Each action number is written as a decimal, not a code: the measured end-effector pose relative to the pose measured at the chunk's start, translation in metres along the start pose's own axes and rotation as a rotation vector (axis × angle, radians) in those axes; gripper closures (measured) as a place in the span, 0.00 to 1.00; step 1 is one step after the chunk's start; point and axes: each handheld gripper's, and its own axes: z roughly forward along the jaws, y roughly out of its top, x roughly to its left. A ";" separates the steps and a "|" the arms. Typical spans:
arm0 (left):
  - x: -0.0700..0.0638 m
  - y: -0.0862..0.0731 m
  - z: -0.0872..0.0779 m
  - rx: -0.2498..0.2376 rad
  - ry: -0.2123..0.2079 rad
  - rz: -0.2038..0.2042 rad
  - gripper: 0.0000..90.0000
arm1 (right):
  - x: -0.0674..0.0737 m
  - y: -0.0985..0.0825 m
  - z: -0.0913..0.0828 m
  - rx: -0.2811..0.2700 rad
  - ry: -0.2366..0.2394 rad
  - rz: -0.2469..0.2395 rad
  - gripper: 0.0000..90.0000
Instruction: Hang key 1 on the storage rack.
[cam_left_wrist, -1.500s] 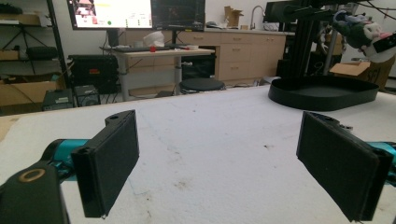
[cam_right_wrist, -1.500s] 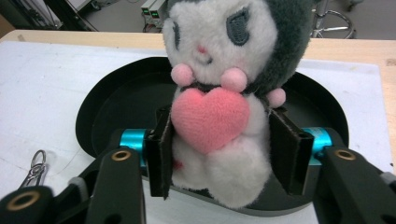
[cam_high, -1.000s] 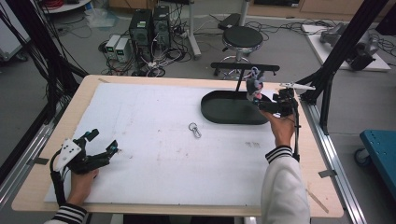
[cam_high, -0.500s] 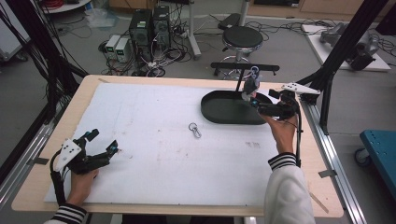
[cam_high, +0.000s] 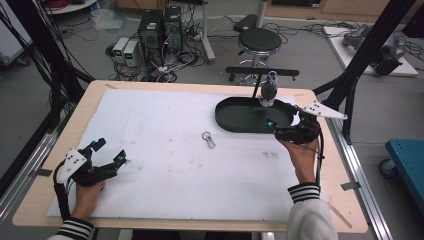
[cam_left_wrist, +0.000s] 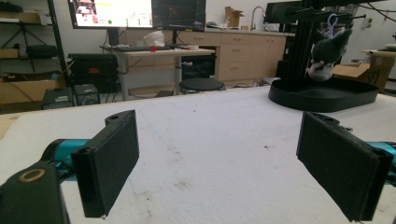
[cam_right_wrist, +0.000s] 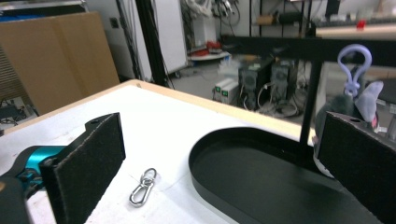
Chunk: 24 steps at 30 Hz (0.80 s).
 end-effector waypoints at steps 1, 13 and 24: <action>0.000 0.000 0.000 0.000 0.000 0.001 0.15 | 0.003 -0.002 -0.002 -0.008 0.008 -0.005 0.01; 0.000 0.000 0.000 -0.001 -0.001 0.006 0.15 | 0.029 -0.012 -0.015 0.001 0.067 -0.044 0.01; 0.000 0.000 0.000 0.000 -0.001 0.005 0.15 | 0.038 -0.033 -0.021 -0.035 0.045 -0.055 0.01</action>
